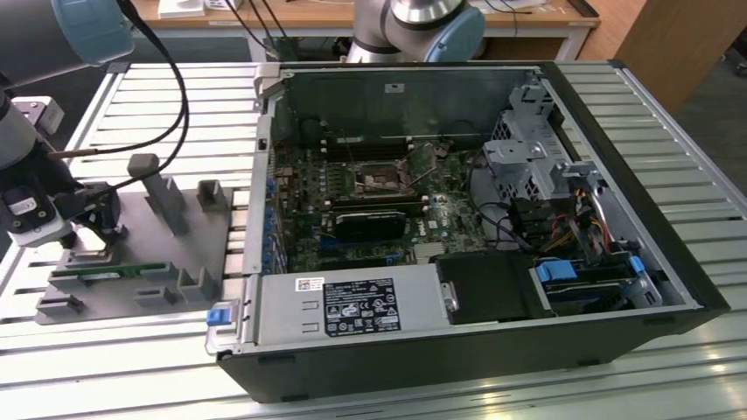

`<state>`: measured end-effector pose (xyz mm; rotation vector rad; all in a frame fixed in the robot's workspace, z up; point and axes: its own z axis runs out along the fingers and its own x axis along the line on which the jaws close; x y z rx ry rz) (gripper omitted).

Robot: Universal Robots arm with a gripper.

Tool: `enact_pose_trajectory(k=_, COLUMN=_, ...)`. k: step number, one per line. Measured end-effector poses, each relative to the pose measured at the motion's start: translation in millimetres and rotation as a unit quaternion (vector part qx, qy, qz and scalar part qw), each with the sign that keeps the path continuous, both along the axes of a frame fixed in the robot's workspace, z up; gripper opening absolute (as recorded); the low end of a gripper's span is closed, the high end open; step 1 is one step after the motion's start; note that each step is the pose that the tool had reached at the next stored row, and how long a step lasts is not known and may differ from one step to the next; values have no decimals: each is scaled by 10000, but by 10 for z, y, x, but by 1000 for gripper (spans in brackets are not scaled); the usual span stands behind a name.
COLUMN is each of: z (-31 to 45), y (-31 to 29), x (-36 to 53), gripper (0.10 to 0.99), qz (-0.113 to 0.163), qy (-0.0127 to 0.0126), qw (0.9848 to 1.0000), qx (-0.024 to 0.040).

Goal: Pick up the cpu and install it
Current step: 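Pick up the cpu and move it towards the insertion slot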

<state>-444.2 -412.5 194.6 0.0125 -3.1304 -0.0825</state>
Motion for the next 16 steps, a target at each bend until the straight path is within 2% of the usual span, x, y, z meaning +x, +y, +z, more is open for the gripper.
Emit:
enact_pose_trajectory(k=9, z=152, y=0, x=0, gripper=533, qz=0, qy=0, qw=10000, qx=0)
enact_pose_trajectory(k=16, z=211, y=0, x=0, gripper=533, qz=0, qy=2, qw=10000, qx=0)
